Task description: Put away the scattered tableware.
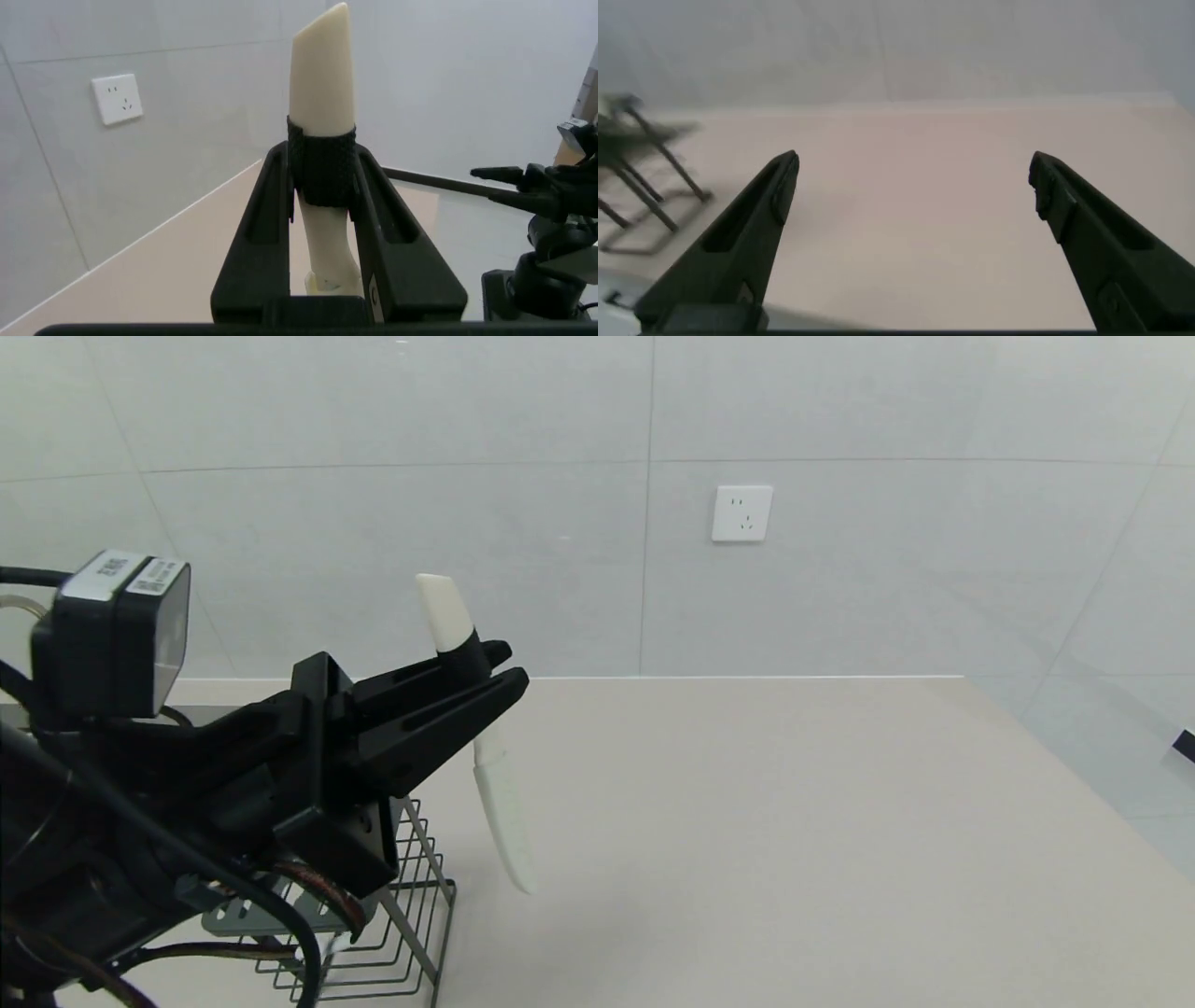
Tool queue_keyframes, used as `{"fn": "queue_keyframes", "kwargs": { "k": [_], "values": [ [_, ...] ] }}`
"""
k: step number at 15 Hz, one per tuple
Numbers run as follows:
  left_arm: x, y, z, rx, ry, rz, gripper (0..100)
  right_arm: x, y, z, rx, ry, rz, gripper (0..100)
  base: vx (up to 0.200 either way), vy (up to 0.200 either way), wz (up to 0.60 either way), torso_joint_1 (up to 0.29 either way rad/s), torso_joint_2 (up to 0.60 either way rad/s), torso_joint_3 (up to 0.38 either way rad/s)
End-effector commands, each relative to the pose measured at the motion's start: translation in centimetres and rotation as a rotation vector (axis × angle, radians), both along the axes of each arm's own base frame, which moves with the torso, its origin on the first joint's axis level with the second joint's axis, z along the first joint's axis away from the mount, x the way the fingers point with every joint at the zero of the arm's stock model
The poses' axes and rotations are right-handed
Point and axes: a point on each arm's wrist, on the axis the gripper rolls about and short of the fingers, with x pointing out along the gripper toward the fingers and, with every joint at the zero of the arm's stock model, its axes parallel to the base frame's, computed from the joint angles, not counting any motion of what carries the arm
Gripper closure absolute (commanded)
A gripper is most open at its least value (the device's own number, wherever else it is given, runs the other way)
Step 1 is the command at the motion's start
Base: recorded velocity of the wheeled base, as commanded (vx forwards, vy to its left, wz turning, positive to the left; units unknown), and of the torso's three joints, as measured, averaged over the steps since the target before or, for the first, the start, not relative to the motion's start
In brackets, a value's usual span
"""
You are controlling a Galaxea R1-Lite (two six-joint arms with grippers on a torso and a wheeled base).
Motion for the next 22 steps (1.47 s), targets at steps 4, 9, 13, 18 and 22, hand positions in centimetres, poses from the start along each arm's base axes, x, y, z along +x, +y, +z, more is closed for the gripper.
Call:
{"fn": "queue_keyframes", "kwargs": {
  "k": [4,9,13,18,22],
  "values": [
    [0.2,2.4,0.7,-0.020,-0.024,0.106,100,0.0,-0.4,-0.7,-0.056,0.010,-0.167,0,0.000,0.000,0.00,0.000,0.00,0.000],
    [0.7,3.6,0.8,-0.024,-0.040,0.169,100,0.0,-0.4,-0.6,-0.057,0.008,-0.166,0,0.000,0.000,0.00,0.000,0.00,0.000],
    [0.3,3.8,0.6,-0.018,-0.035,0.168,100,0.0,-0.4,-0.6,-0.057,0.008,-0.166,0,0.000,0.000,0.45,0.002,0.00,-0.001],
    [0.2,3.8,0.2,0.010,-0.057,0.179,100,0.0,-0.4,-0.7,-0.056,0.010,-0.166,0,0.000,0.000,0.00,0.000,0.00,0.000],
    [0.4,3.5,-0.5,0.142,-0.200,0.147,100,0.0,-0.4,-0.7,-0.056,0.011,-0.165,0,0.000,0.000,0.00,0.000,0.00,0.000]
  ]
}}
